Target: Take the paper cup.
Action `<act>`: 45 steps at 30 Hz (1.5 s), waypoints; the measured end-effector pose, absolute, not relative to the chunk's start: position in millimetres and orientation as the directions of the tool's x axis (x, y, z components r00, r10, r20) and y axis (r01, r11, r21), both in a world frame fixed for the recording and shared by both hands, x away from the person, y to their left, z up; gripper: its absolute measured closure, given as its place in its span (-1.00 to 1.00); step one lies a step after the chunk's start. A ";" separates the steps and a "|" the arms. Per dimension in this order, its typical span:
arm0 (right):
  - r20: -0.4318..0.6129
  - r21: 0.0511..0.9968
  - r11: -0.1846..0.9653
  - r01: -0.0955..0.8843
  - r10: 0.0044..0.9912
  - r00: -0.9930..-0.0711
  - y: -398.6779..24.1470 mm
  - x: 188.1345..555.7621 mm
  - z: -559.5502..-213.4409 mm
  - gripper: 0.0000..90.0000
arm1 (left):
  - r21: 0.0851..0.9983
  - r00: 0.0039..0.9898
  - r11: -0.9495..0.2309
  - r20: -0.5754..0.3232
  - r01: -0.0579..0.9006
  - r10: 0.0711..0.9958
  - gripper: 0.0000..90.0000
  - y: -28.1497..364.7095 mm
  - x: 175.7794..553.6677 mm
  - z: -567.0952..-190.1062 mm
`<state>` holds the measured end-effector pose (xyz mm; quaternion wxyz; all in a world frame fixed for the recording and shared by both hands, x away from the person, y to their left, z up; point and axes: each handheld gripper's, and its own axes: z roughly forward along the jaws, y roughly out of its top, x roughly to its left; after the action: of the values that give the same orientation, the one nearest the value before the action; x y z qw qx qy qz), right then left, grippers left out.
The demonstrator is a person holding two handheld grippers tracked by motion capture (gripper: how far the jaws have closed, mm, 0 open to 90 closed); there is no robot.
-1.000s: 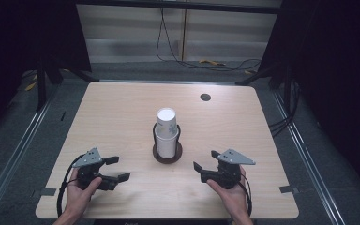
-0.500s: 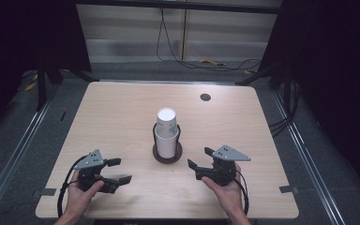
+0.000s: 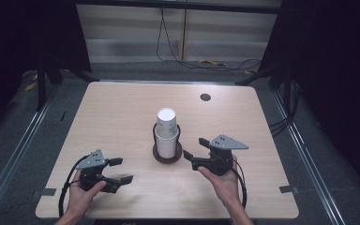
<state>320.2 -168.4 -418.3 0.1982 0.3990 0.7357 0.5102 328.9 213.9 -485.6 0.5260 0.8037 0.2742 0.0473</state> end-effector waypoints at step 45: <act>0.103 0.882 0.270 0.387 0.690 -0.717 -120.2 394.4 -358.9 -0.56 | 0.881 0.830 -0.289 -0.180 0.374 0.528 -0.64 217.6 328.8 -488.9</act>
<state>394.4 -120.2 -358.9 0.1524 0.3441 0.7821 0.4967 328.8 217.6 -488.9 0.5254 0.7993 0.2824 0.0732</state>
